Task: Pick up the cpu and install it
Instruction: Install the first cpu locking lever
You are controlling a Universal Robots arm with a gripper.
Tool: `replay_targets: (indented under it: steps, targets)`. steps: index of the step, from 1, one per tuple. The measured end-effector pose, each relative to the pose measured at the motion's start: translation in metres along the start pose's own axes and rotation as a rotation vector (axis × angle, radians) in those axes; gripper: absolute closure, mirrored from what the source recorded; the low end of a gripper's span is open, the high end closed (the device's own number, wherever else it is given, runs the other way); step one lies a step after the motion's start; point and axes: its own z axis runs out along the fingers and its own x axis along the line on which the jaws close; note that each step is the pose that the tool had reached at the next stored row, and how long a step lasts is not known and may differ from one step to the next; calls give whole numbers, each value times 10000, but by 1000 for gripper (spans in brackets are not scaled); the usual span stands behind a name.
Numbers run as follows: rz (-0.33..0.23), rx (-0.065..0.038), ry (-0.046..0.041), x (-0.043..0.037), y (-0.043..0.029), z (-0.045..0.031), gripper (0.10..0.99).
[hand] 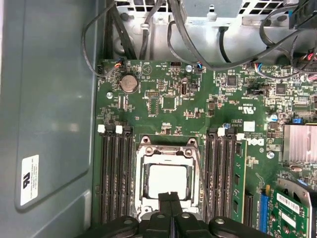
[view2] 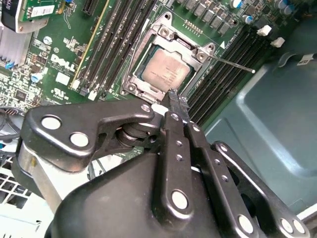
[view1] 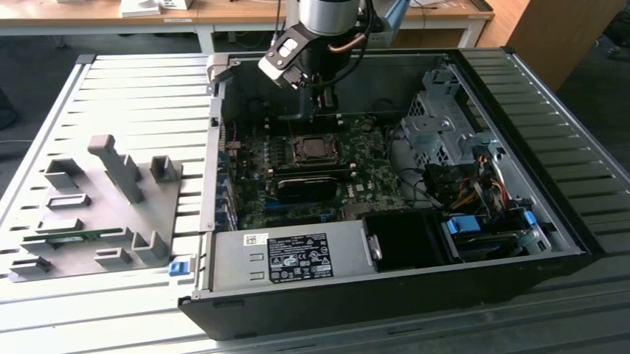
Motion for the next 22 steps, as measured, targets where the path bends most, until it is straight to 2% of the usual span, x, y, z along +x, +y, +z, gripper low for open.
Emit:
replay_targets:
  steps: [4,12,22]
  targets:
    - [-140,9,-11,0,-1,-1,980]
    - [-1533,74,-3,0,0,6,980]
    - [-2627,131,1,-1,0,13,980]
